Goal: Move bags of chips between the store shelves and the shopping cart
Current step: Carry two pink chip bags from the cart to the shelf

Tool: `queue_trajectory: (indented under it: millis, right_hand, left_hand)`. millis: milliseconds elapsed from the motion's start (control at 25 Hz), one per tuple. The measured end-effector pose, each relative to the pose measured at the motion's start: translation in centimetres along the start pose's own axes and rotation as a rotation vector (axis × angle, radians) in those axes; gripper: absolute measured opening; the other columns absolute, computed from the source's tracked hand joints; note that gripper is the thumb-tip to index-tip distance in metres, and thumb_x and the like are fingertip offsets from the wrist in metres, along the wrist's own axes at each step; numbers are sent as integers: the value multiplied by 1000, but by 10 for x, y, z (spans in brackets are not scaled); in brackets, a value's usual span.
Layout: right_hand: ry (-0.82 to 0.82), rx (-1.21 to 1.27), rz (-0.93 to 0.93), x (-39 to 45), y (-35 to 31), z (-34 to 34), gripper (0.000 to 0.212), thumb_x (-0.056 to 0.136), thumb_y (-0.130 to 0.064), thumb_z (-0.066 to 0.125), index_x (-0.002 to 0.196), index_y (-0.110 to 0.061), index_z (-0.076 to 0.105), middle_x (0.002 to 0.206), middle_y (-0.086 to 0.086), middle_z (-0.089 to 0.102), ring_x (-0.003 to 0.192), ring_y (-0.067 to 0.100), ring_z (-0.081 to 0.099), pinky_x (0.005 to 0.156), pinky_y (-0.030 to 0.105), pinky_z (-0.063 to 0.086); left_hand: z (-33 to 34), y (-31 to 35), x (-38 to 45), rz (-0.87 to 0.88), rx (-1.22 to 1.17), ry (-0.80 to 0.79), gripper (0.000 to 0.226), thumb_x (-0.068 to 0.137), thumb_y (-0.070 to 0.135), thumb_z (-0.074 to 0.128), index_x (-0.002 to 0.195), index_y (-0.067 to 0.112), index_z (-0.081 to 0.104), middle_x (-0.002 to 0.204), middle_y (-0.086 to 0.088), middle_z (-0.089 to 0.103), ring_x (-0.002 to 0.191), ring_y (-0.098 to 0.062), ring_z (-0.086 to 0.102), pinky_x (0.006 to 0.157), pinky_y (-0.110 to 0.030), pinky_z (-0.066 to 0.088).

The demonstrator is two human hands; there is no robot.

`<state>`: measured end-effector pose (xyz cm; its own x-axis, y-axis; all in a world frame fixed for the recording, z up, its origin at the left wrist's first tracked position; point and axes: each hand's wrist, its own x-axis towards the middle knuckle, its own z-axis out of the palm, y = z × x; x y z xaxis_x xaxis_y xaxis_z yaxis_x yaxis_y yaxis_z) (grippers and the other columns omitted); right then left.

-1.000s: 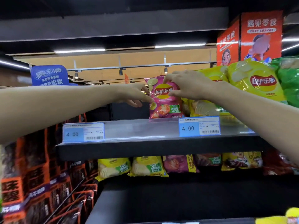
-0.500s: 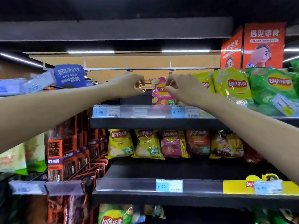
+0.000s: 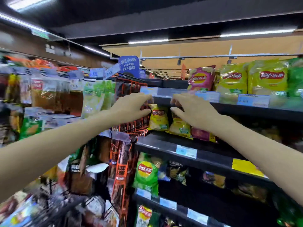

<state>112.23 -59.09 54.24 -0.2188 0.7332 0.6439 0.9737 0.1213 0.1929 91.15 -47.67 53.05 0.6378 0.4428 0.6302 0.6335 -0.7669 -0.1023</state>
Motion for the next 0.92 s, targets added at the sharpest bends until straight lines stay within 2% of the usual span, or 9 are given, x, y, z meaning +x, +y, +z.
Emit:
queue_trajectory:
  millis: [80,200,240,320,400,560,720,800,920]
  right_hand:
    - [-42,37,-31,-26,-27,12,26,99,-39,49,117,-20,52,113,4,58,107,29,56,76,39,46]
    - [-93,142,-71,-61,-77,37,29,100,-40,48,121,-20,49,116,3,58,111,28,56,75,38,44]
    - [-109,194,-101,-73,-98,46,30,99,-41,47,122,-21,48,117,2,58,112,27,56,77,39,47]
    - [-145,276,-181,-94,-144,62,30,100,-41,47,123,-23,46,118,0,57,113,24,55,79,38,49]
    - [-167,354,-256,-112,-193,75,32,101,-41,46,127,-23,45,119,-1,57,114,23,54,80,37,50]
    - [-220,451,-367,-134,-288,99,33,101,-44,44,129,-25,44,117,-2,57,109,22,55,73,35,52]
    - [-293,548,-468,-137,-396,113,30,102,-43,43,126,-24,44,106,-4,55,102,19,54,59,29,36]
    - [-323,589,-527,-139,-458,117,32,102,-42,45,129,-23,45,112,-3,57,104,18,55,61,30,36]
    - [-355,633,-602,-142,-542,119,37,101,-41,46,132,-21,44,121,0,57,113,23,53,70,36,46]
  left_hand:
    - [-1,5,-56,-49,37,-34,32,90,45,55,120,34,51,110,6,60,103,-22,61,78,-43,54]
    - [-7,16,-141,-155,109,-129,32,96,41,53,126,29,50,119,8,57,105,-17,58,63,-23,46]
    - [-10,19,-173,-198,137,-168,33,98,41,52,129,29,49,120,8,56,106,-16,57,59,-24,44]
    - [-17,22,-237,-280,181,-225,35,100,42,49,132,29,47,117,6,55,106,-18,57,62,-33,48]
    - [-22,18,-299,-363,214,-240,34,100,41,49,132,27,47,117,5,56,105,-19,57,62,-34,48]
    - [-42,6,-405,-541,274,-281,35,99,42,50,130,26,48,118,4,56,106,-21,59,67,-38,54]
    - [-73,-11,-517,-781,290,-308,38,98,40,51,134,27,48,125,6,55,110,-21,57,69,-36,53]
    - [-93,-18,-573,-885,279,-332,38,98,39,51,133,27,48,125,5,55,114,-23,56,77,-38,52]
    - [-123,-37,-651,-1011,299,-376,38,98,38,50,135,29,48,128,6,55,118,-24,55,83,-37,48]
